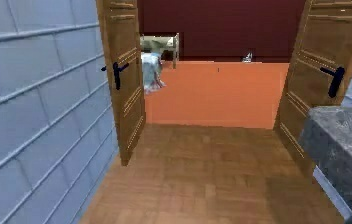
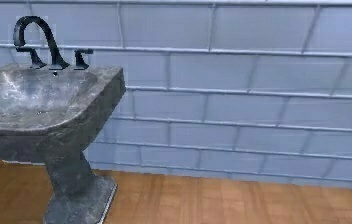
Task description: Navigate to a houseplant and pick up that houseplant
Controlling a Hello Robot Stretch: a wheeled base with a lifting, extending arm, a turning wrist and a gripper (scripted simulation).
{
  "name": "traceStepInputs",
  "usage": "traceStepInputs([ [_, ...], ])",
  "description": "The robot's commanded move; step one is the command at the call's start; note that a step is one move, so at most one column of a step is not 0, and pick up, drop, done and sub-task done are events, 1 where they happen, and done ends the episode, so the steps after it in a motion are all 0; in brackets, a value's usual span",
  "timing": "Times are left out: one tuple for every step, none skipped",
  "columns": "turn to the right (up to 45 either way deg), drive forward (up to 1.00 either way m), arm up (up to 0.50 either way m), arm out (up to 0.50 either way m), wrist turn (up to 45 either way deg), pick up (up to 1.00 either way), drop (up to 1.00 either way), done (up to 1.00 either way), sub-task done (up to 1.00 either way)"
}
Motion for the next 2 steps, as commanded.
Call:
traceStepInputs([
  [0.0, 1.00, 0.00, 0.00, 0.0, 0.00, 0.00, 0.00, 0.00],
  [0.0, 1.00, 0.00, 0.00, 0.0, 0.00, 0.00, 0.00, 0.00],
])
